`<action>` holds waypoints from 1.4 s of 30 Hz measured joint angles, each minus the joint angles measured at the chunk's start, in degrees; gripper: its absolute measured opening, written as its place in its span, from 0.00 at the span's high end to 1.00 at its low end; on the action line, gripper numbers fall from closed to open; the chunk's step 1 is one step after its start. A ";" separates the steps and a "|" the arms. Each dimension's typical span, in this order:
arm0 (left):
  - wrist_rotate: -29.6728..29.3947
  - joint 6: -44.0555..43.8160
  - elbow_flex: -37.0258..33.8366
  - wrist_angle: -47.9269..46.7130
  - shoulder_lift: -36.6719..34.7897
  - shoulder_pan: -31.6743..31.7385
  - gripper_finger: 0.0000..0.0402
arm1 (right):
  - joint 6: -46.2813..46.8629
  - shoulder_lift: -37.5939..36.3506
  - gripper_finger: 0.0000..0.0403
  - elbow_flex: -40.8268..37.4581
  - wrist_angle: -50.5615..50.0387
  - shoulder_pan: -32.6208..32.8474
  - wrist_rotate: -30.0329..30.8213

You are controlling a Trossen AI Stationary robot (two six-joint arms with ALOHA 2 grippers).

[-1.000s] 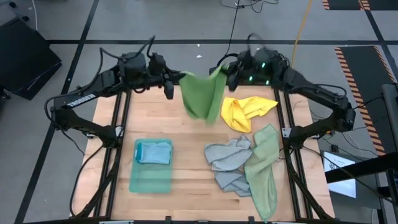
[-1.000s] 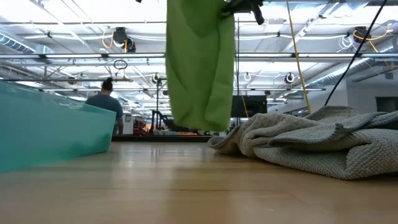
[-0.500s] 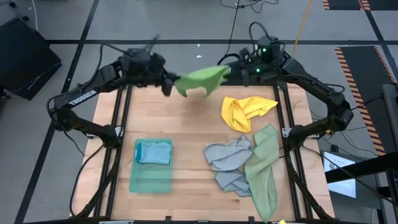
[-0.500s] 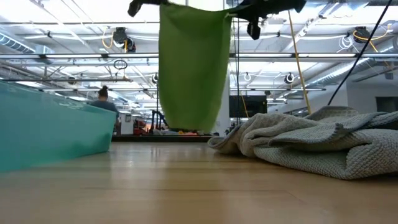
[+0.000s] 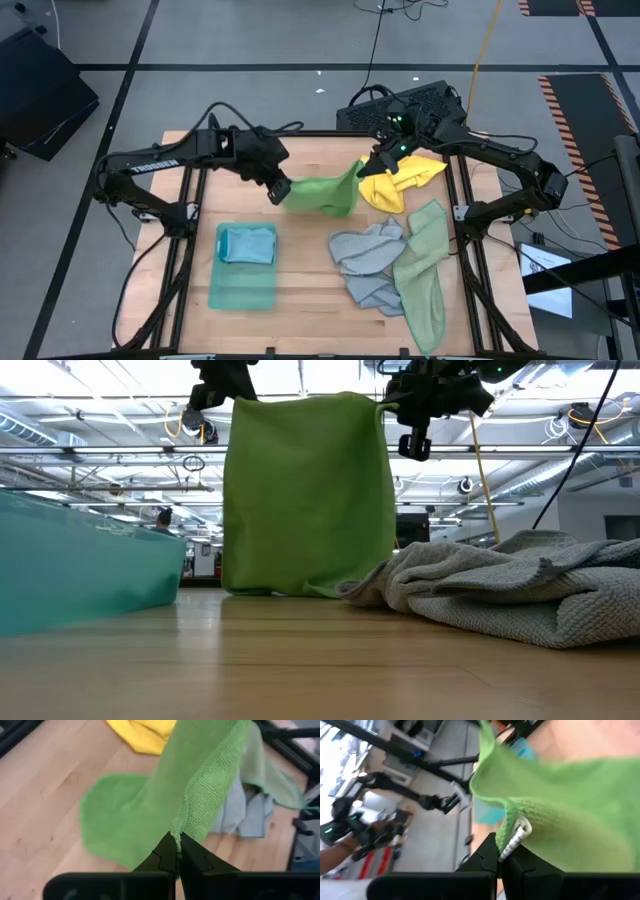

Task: Fold microfiber towels
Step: Fold the green microfiber cloth

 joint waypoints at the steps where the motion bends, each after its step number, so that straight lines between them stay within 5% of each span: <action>1: -1.61 -0.04 -0.58 1.34 0.22 -0.52 0.99 | 0.19 0.00 1.00 0.00 1.34 0.03 1.73; 5: -8.58 3.78 -1.58 3.12 0.63 1.71 0.99 | 2.88 0.24 1.00 -0.02 13.07 -2.20 8.83; 11: -8.26 11.56 -1.49 18.02 0.45 15.20 0.99 | 16.48 4.81 1.00 0.55 36.28 -10.03 13.65; 15: -0.01 10.23 -1.49 31.50 0.14 22.23 0.99 | 20.68 8.35 1.00 6.27 44.16 -13.89 7.31; 18: 9.80 6.92 -1.42 33.74 -2.14 24.18 0.99 | 14.59 7.06 1.00 11.66 38.17 -13.06 0.19; 22: 19.77 9.20 -1.23 18.52 -4.20 21.83 0.99 | 7.30 5.78 1.00 11.84 21.12 -10.06 -2.14; 26: 17.68 15.67 -4.21 -2.24 -4.15 16.33 0.99 | -1.45 5.17 1.00 8.16 5.78 -4.60 0.60; 31: 18.67 11.93 -17.69 -1.13 -4.57 10.13 0.99 | -2.44 5.46 1.00 -2.67 3.79 2.30 8.54; 42: 19.83 -1.07 -34.69 14.57 -4.76 1.00 0.98 | 12.95 5.25 1.00 -19.88 19.85 12.24 11.30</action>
